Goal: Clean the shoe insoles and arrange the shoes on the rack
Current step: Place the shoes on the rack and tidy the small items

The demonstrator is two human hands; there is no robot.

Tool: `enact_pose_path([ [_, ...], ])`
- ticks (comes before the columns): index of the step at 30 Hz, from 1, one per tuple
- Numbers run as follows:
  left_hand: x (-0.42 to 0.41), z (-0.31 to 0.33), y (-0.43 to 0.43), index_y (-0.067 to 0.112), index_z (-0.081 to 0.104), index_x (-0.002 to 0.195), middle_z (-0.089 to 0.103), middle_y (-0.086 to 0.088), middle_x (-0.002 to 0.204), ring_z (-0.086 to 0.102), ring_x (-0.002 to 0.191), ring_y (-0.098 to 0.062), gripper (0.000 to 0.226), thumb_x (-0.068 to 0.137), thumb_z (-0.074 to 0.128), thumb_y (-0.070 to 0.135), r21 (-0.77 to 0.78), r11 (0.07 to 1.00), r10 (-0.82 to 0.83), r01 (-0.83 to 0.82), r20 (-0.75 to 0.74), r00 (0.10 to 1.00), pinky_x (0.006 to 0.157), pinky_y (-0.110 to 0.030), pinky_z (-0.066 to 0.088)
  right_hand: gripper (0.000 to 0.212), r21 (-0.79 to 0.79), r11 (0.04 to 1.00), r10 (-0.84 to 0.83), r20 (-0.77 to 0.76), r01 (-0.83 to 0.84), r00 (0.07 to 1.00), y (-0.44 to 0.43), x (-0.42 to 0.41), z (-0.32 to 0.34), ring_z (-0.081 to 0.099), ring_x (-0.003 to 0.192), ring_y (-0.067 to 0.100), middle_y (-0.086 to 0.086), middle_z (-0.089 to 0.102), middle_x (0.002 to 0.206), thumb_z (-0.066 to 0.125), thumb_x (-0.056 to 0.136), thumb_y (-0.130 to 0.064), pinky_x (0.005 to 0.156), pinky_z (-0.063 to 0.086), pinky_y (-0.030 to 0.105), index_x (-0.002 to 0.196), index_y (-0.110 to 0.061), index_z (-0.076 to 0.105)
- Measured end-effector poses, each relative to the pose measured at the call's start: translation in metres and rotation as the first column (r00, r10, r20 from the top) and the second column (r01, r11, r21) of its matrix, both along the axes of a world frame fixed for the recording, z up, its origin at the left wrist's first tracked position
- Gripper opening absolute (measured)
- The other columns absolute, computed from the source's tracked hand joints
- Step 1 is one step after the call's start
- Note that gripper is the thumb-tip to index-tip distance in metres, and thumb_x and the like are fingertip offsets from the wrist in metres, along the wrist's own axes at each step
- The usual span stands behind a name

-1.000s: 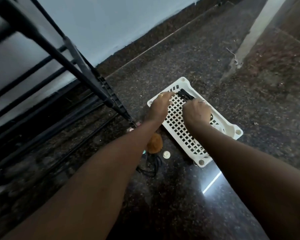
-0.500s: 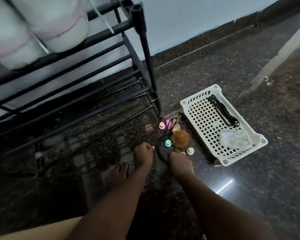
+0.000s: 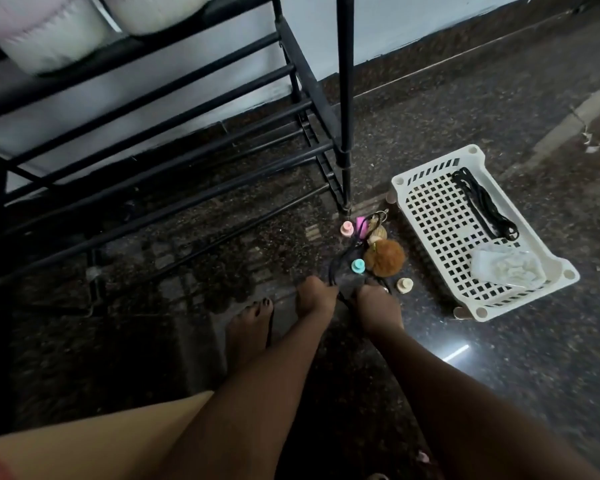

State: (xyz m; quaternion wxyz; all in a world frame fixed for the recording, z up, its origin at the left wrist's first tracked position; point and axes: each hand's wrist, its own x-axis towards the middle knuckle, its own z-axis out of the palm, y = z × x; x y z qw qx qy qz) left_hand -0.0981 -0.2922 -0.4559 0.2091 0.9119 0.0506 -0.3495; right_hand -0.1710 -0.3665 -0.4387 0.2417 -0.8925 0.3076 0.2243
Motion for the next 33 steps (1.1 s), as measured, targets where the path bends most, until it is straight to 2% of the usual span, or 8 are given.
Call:
enact_pose_path([
  [7, 0.018, 0.062, 0.008, 0.011, 0.066, 0.092, 0.069, -0.015, 0.102, 0.063, 0.098, -0.028, 0.006, 0.087, 0.064, 0.013, -0.164, 0.977, -0.12, 0.135, 0.095, 0.988, 0.077, -0.027, 0.045, 0.03, 0.057, 0.998, 0.003, 0.182, -0.013, 0.983, -0.011, 0.015, 0.062, 0.057, 0.107, 0.033, 0.015, 0.056, 0.117, 0.046, 0.094, -0.014, 0.083, 0.047, 0.038, 0.123, -0.012, 0.056],
  [13, 0.036, 0.173, 0.006, 0.003, 0.068, 0.108, 0.069, -0.014, 0.107, 0.063, 0.084, -0.02, 0.024, 0.085, 0.067, 0.011, -0.254, 0.893, -0.339, 0.371, 0.161, 0.927, 0.052, -0.007, 0.035, 0.036, 0.058, 0.996, 0.039, 0.335, -0.062, 0.941, -0.027, 0.022, 0.167, 0.057, 0.108, 0.035, 0.019, 0.06, 0.118, 0.056, 0.087, -0.011, 0.086, 0.045, 0.034, 0.123, -0.012, 0.058],
  [18, 0.03, 0.27, 0.009, 0.013, 0.07, 0.097, 0.07, -0.008, 0.103, 0.065, 0.097, -0.02, 0.015, 0.085, 0.064, 0.007, -0.229, 0.768, -0.523, 0.598, 0.315, 0.792, 0.082, -0.025, 0.047, 0.042, 0.206, 0.978, -0.078, 0.543, -0.042, 0.836, -0.026, 0.002, 0.249, 0.054, 0.118, 0.029, 0.016, 0.058, 0.128, 0.053, 0.091, -0.005, 0.093, 0.039, 0.029, 0.133, -0.006, 0.05],
  [21, 0.021, 0.309, 0.013, 0.017, 0.057, 0.089, 0.066, -0.005, 0.084, 0.067, 0.079, -0.021, 0.021, 0.087, 0.054, -0.003, -0.345, 0.682, -0.533, 0.645, 0.369, 0.761, 0.076, -0.034, 0.052, 0.029, 0.382, 0.921, -0.2, 0.633, -0.077, 0.748, -0.02, -0.01, 0.266, 0.059, 0.107, 0.024, 0.008, 0.066, 0.113, 0.054, 0.09, -0.005, 0.089, 0.043, 0.031, 0.117, -0.016, 0.06],
  [24, 0.016, 0.327, 0.021, 0.02, 0.049, 0.102, 0.059, 0.0, 0.083, 0.061, 0.073, -0.015, 0.021, 0.091, 0.053, 0.003, -0.405, 0.684, -0.513, 0.607, 0.325, 0.795, 0.068, -0.032, 0.05, 0.025, 0.514, 0.855, -0.323, 0.625, -0.063, 0.71, -0.015, -0.016, 0.27, 0.061, 0.09, 0.018, -0.002, 0.068, 0.092, 0.057, 0.089, -0.004, 0.084, 0.046, 0.034, 0.088, -0.028, 0.064],
  [27, 0.017, 0.333, 0.029, 0.012, 0.052, 0.124, 0.061, -0.007, 0.101, 0.061, 0.082, -0.02, 0.031, 0.093, 0.056, 0.012, -0.274, 0.674, -0.622, 0.686, 0.289, 0.728, 0.071, -0.028, 0.047, 0.026, 0.542, 0.837, -0.332, 0.615, -0.078, 0.715, -0.013, -0.014, 0.269, 0.058, 0.074, 0.01, -0.01, 0.067, 0.072, 0.059, 0.088, -0.005, 0.073, 0.043, 0.029, 0.074, -0.026, 0.067],
  [29, 0.02, 0.334, 0.036, 0.008, 0.059, 0.122, 0.063, -0.012, 0.112, 0.061, 0.096, -0.025, 0.029, 0.093, 0.056, 0.014, -0.12, 0.627, -0.721, 0.77, 0.284, 0.631, 0.075, -0.026, 0.043, 0.024, 0.576, 0.814, -0.354, 0.597, -0.077, 0.72, -0.012, -0.011, 0.27, 0.056, 0.062, 0.001, -0.011, 0.065, 0.061, 0.061, 0.088, -0.006, 0.064, 0.042, 0.023, 0.069, -0.022, 0.066],
  [33, 0.032, 0.321, 0.047, -0.003, 0.063, 0.109, 0.06, -0.006, 0.085, 0.052, 0.072, -0.01, 0.021, 0.095, 0.052, 0.007, -0.356, 0.713, -0.619, 0.604, 0.083, 0.781, 0.066, -0.022, 0.051, 0.019, 0.652, 0.751, -0.376, 0.549, -0.101, 0.747, -0.01, -0.003, 0.264, 0.054, 0.049, -0.002, -0.007, 0.065, 0.058, 0.062, 0.087, -0.005, 0.052, 0.041, 0.014, 0.071, -0.014, 0.067],
])
